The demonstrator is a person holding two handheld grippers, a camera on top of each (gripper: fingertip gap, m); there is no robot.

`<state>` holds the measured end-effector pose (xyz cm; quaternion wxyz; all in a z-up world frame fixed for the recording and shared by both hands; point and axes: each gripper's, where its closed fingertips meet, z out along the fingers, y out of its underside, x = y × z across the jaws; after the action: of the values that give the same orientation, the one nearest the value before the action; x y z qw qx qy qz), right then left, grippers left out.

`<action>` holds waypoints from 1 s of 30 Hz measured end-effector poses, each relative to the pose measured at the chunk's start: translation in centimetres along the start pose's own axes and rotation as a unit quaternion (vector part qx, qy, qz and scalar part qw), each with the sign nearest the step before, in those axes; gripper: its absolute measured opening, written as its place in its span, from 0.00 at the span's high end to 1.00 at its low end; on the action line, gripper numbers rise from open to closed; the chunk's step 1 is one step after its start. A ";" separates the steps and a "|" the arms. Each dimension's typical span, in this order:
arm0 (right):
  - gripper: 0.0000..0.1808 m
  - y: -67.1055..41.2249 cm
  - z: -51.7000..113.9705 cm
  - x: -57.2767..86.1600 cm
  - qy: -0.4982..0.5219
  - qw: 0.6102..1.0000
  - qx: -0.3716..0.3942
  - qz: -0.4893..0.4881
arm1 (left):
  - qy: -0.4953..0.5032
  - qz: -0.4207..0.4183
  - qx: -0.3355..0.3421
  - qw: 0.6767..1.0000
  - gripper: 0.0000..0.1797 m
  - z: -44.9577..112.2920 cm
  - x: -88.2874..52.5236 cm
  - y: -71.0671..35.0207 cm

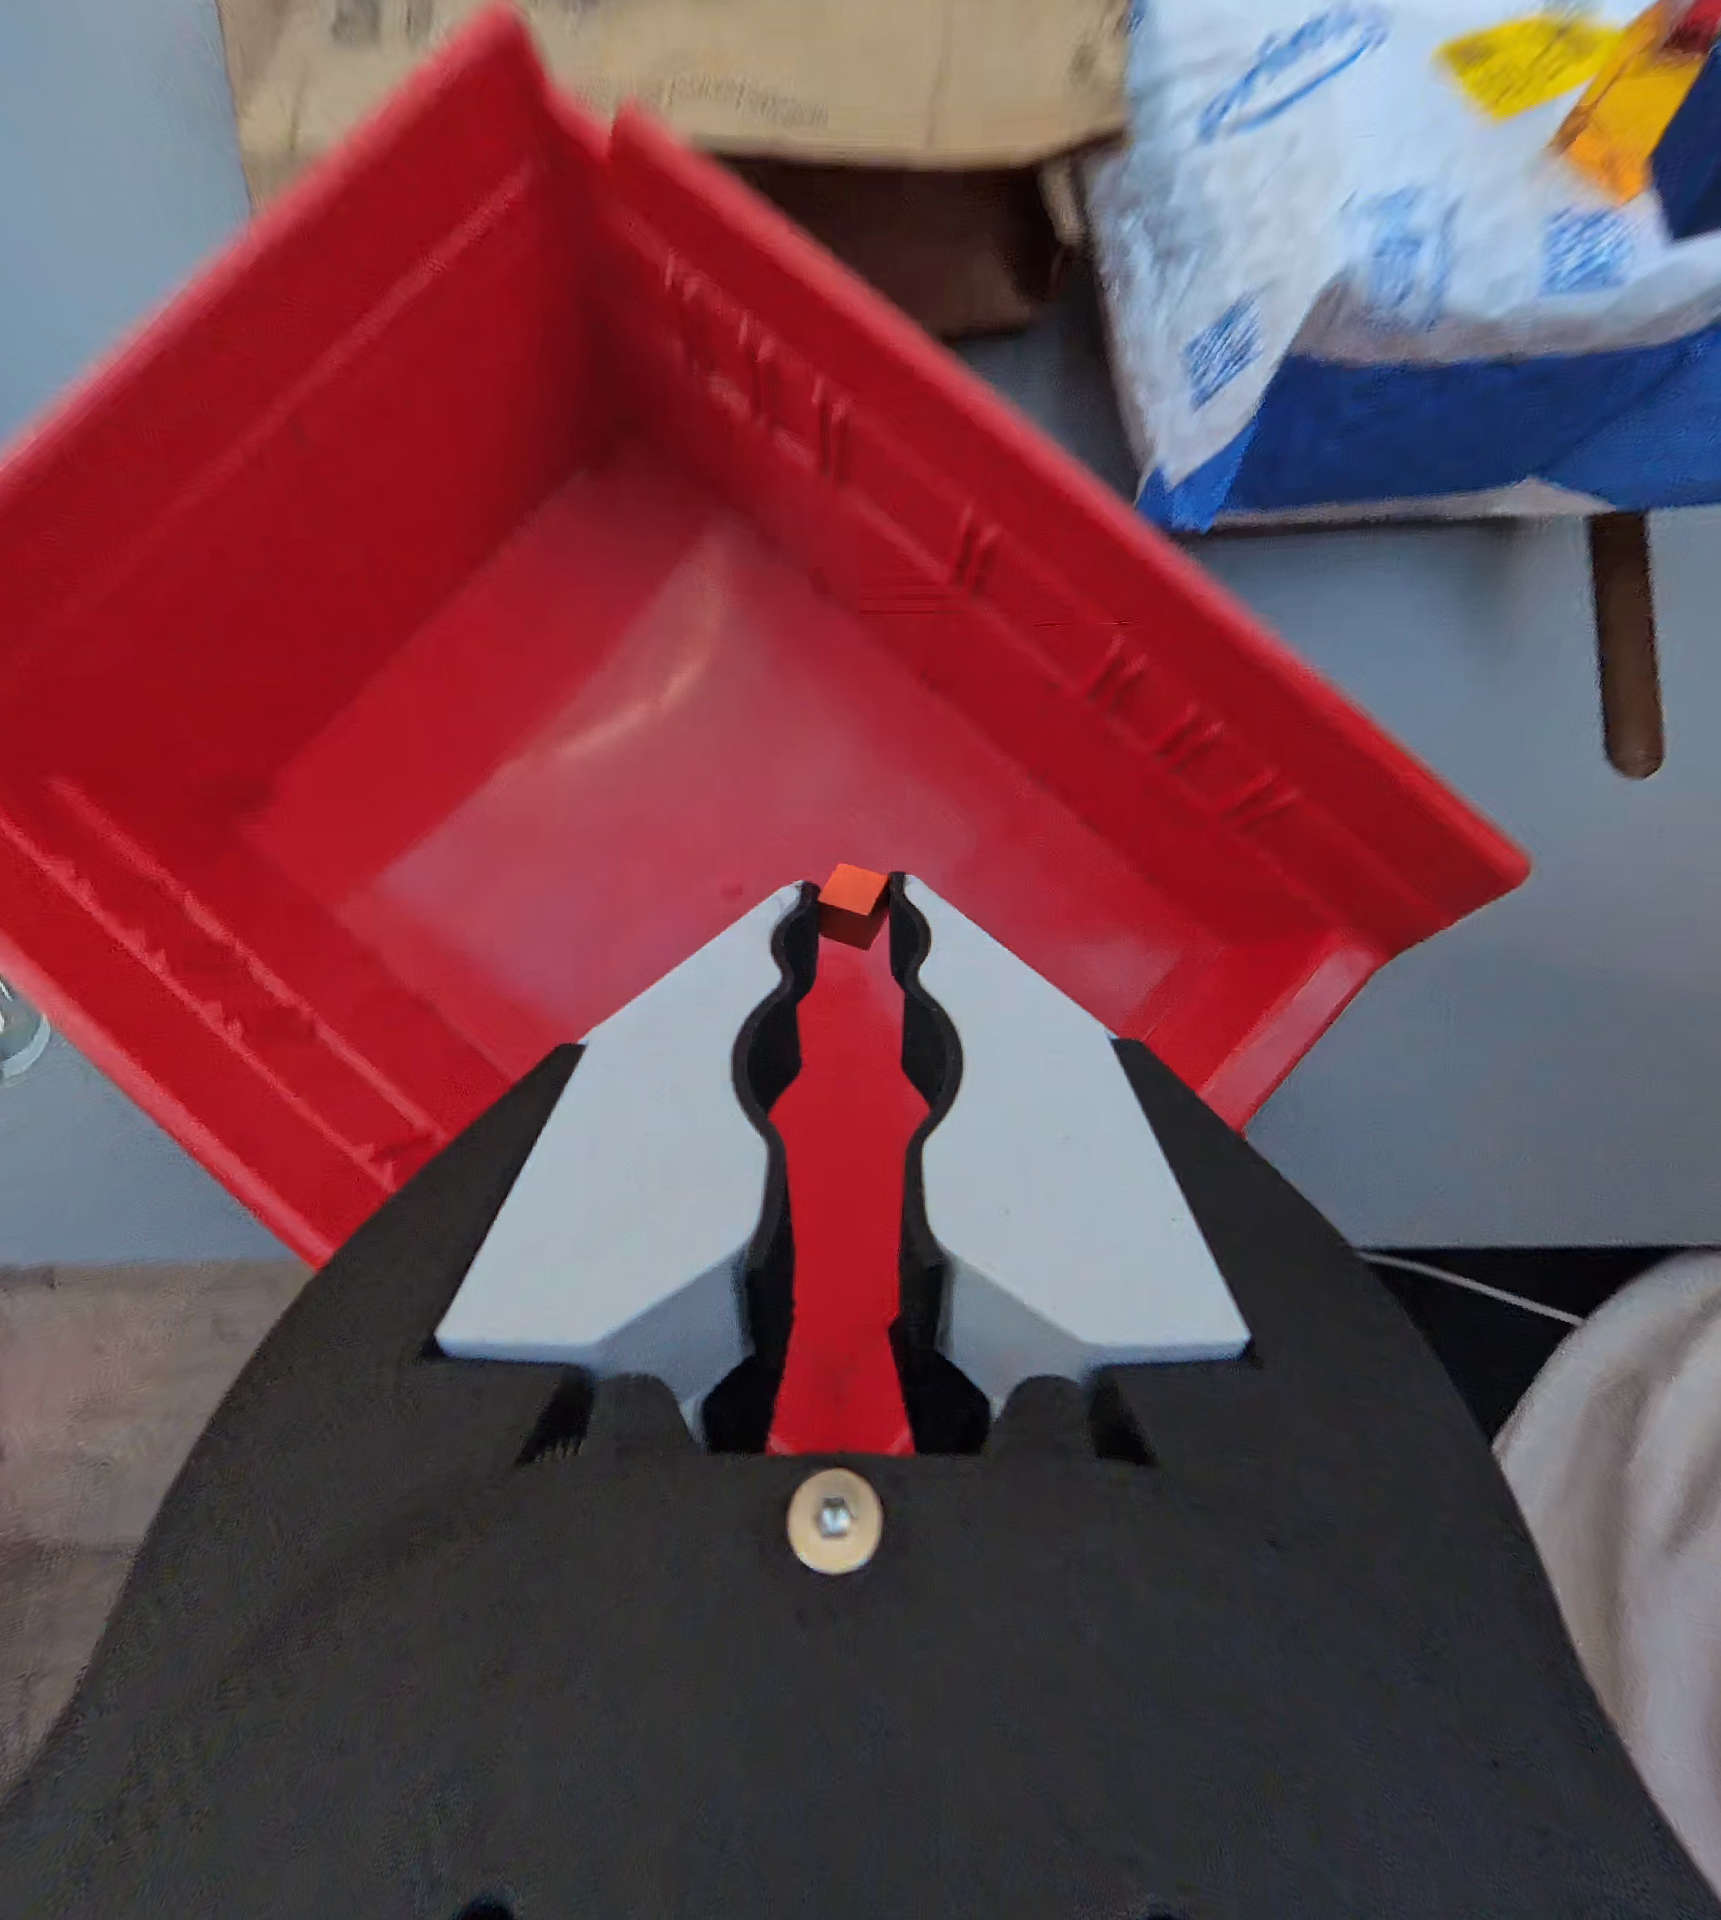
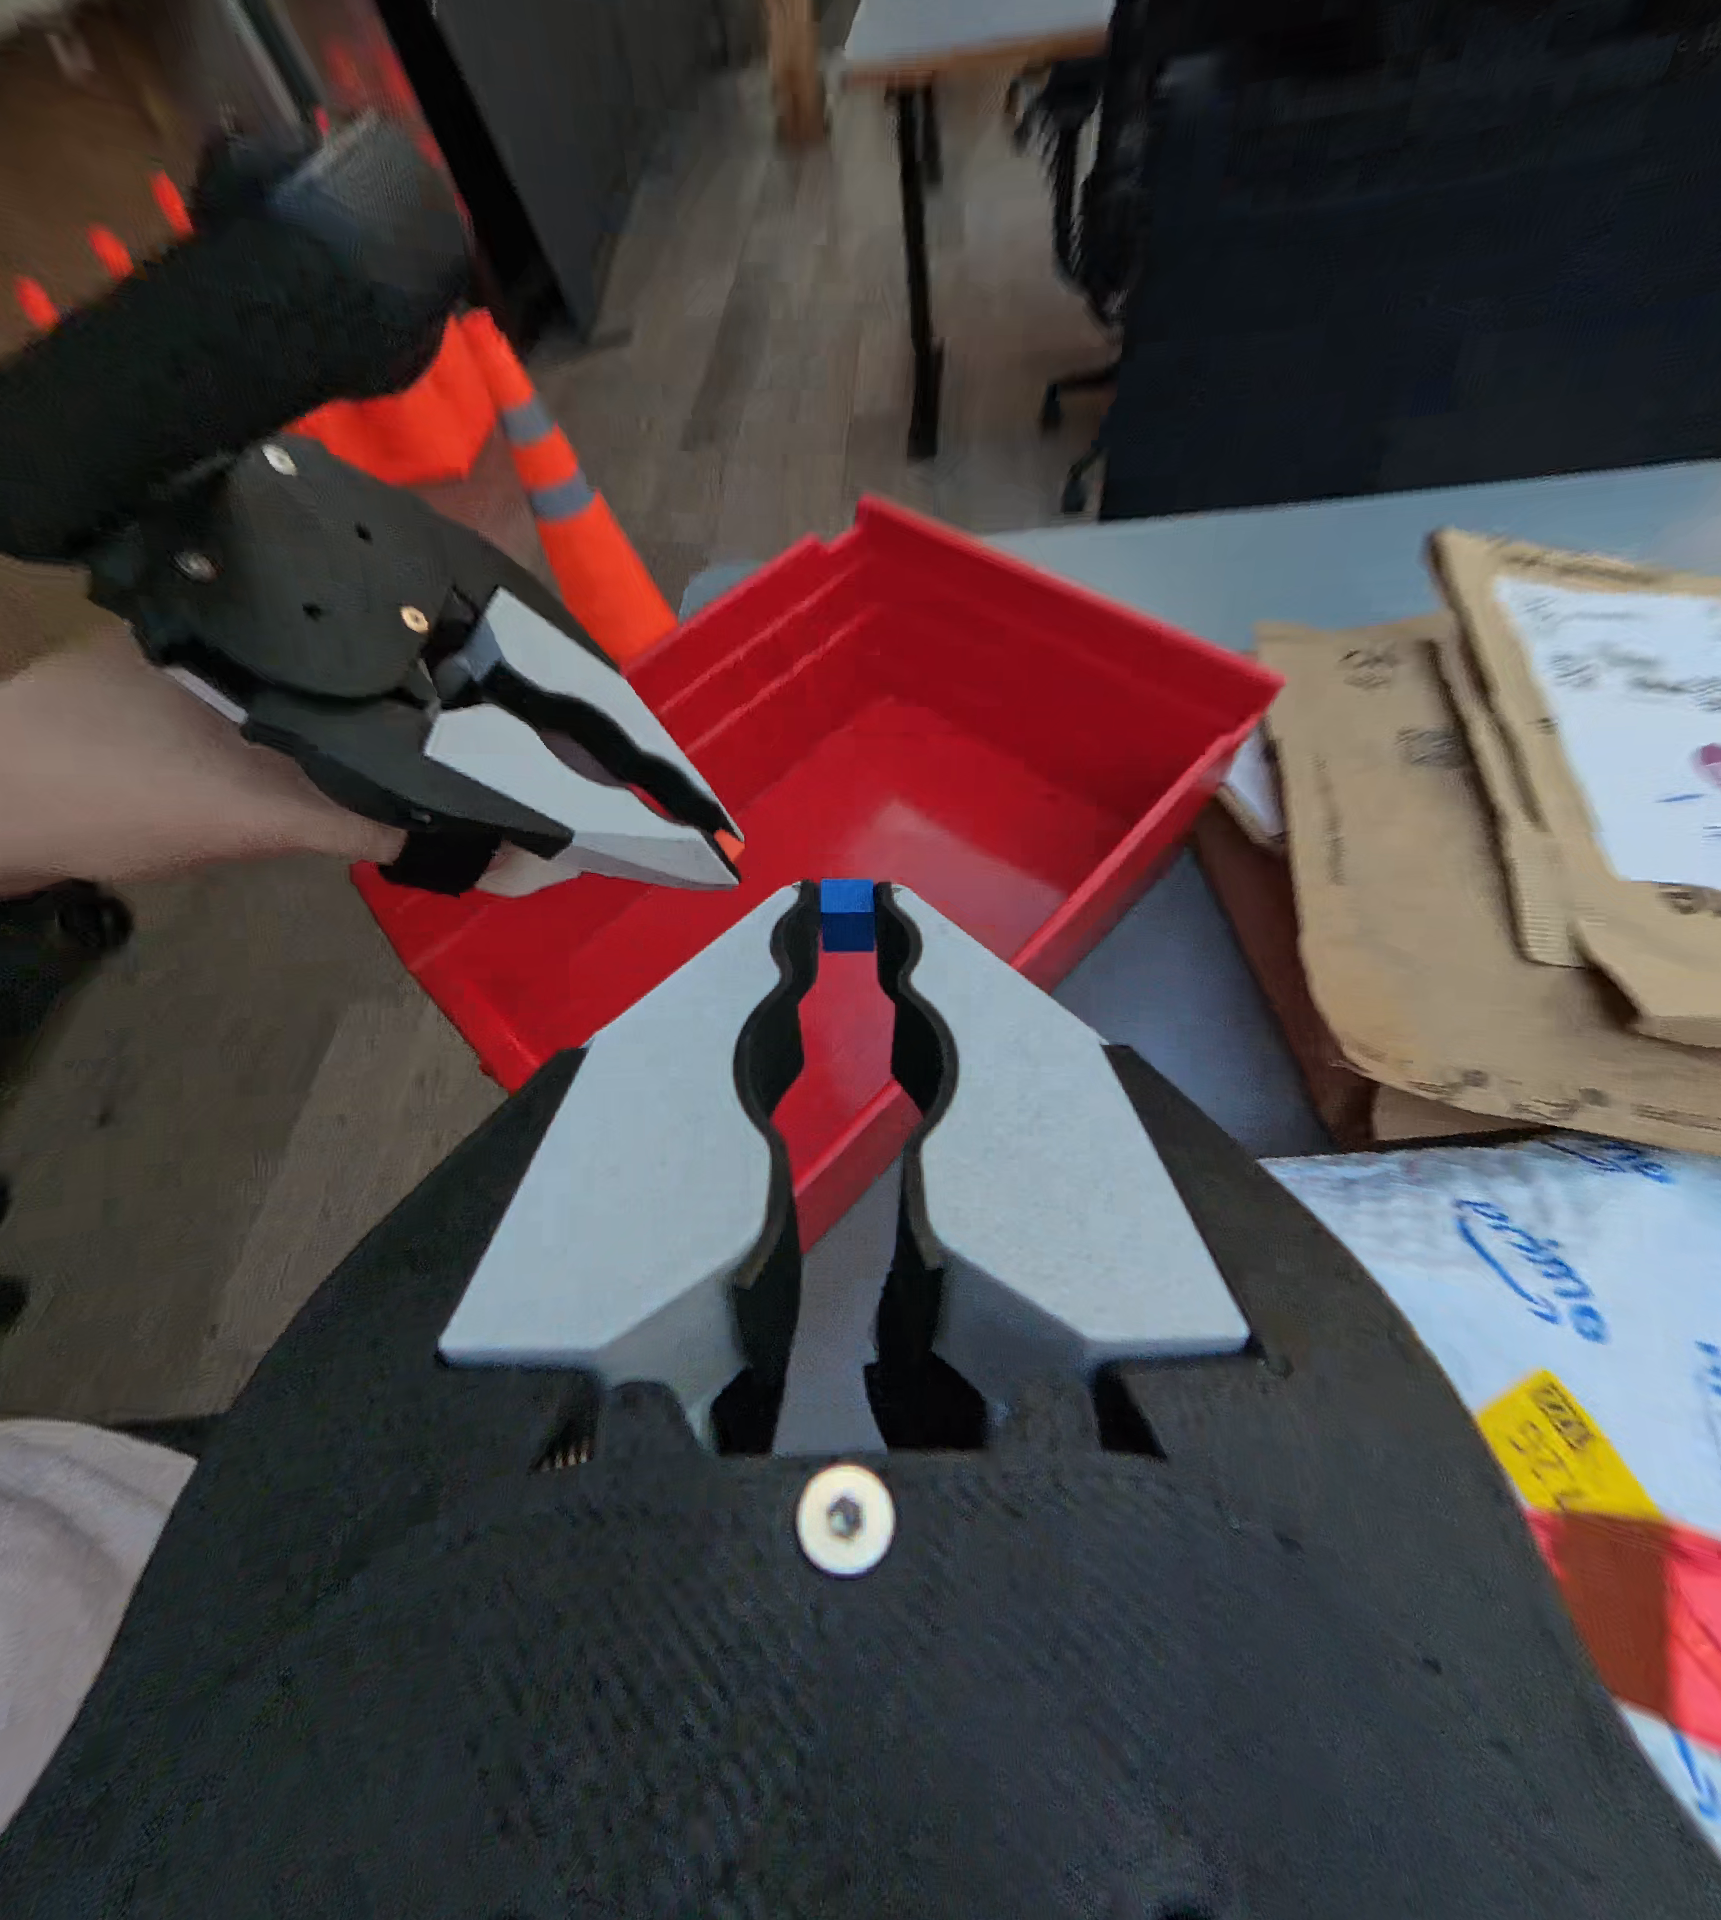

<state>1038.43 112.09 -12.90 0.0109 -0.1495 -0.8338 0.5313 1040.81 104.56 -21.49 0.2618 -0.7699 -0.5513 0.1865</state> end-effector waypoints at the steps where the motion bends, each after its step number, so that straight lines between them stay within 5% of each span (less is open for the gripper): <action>1: 0.95 1.2 2.5 -0.7 -0.009 0.999 -0.045 -0.010 | -0.001 -0.026 -0.028 0.999 0.94 0.2 -0.7 1.9; 5: 0.91 5.4 8.6 -2.4 -0.048 0.984 -0.169 -0.014 | -0.001 -0.076 -0.050 0.996 0.82 0.9 -1.1 4.4; 8: 0.84 6.0 9.2 -3.4 -0.067 0.980 -0.186 -0.021 | -0.012 -0.095 -0.013 0.995 0.77 -0.5 -1.5 3.6; 12: 0.78 1.9 3.6 -1.0 0.005 0.998 -0.046 -0.045 | -0.022 -0.089 0.042 0.995 0.76 -3.6 -2.2 1.5; 15: 0.76 -0.4 -5.3 5.6 0.175 0.979 0.084 -0.064 | 0.009 -0.053 0.084 0.995 0.73 -4.5 0.1 -1.9; 19: 0.66 3.2 -11.5 13.5 0.307 0.949 0.078 0.005 | 0.060 -0.005 0.129 0.990 0.72 -2.3 4.8 -6.9; 21: 0.68 4.7 -11.0 14.2 0.295 0.953 0.056 0.027 | 0.088 0.012 0.149 0.985 0.73 -1.2 7.0 -9.0; 24: 0.86 5.5 -9.7 13.7 0.255 0.966 0.037 0.035 | 0.122 0.035 0.156 0.980 0.71 0.7 9.9 -11.1; 30: 0.86 1.4 -13.9 12.2 0.257 0.960 0.111 0.018 | 0.177 0.064 0.197 0.962 0.69 4.1 15.4 -15.1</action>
<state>1029.58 128.11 -9.81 0.2324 -0.2936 -0.7356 0.5645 1032.04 123.78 -15.53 0.4893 -0.7578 -0.3976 0.1682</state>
